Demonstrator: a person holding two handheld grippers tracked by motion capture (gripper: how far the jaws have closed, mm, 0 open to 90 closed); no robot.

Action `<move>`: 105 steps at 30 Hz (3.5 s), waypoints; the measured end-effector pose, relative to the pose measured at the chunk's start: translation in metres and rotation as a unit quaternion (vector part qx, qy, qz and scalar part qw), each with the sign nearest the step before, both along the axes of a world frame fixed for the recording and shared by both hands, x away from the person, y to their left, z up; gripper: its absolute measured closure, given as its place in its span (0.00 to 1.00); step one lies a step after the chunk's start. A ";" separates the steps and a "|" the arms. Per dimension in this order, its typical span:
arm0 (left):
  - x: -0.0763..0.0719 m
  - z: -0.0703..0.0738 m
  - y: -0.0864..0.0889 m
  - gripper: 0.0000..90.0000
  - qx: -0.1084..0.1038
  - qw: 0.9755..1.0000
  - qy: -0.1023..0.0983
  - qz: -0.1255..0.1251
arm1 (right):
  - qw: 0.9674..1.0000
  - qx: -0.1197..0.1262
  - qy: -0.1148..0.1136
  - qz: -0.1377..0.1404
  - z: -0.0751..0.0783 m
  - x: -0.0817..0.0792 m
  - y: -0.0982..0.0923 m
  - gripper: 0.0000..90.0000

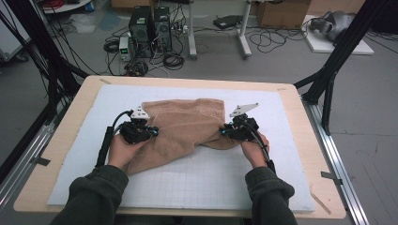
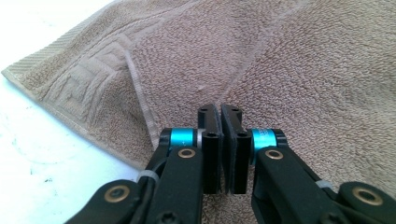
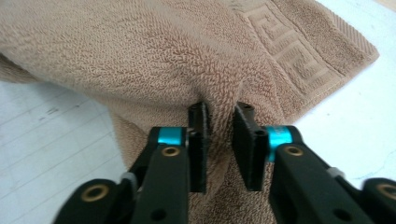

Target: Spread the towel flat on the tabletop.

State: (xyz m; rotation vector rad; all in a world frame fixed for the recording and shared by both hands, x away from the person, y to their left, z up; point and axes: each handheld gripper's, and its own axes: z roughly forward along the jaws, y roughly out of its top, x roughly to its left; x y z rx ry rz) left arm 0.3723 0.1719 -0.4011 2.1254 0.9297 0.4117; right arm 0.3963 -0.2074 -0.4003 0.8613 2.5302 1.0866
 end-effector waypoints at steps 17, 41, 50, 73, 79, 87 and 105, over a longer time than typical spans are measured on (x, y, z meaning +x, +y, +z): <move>-0.055 0.006 0.006 0.62 -0.012 0.998 -0.015 -0.065 | 0.998 0.023 -0.041 0.047 -0.014 -0.065 0.004 0.71; -0.071 0.003 0.002 0.96 -0.032 0.995 -0.016 -0.096 | 0.997 -0.010 -0.034 0.065 -0.023 -0.058 0.010 0.97; -0.086 0.056 0.001 0.97 -0.095 0.987 -0.072 -0.107 | 0.996 -0.008 -0.068 0.064 0.018 -0.079 -0.030 0.97; -0.016 0.001 0.003 0.85 -0.030 0.999 -0.016 0.004 | 0.999 -0.015 -0.017 0.033 -0.006 -0.056 -0.047 0.82; -0.036 0.018 0.012 0.69 -0.043 0.998 -0.036 -0.012 | 0.997 0.012 -0.052 0.053 0.008 -0.074 -0.039 0.80; -0.045 -0.003 0.009 0.63 -0.012 0.999 -0.001 -0.045 | 0.997 -0.018 -0.044 0.067 -0.017 -0.074 -0.007 0.73; -0.051 -0.009 0.009 0.91 -0.024 0.998 0.003 -0.055 | 0.996 -0.016 -0.032 0.078 -0.029 -0.070 -0.001 0.95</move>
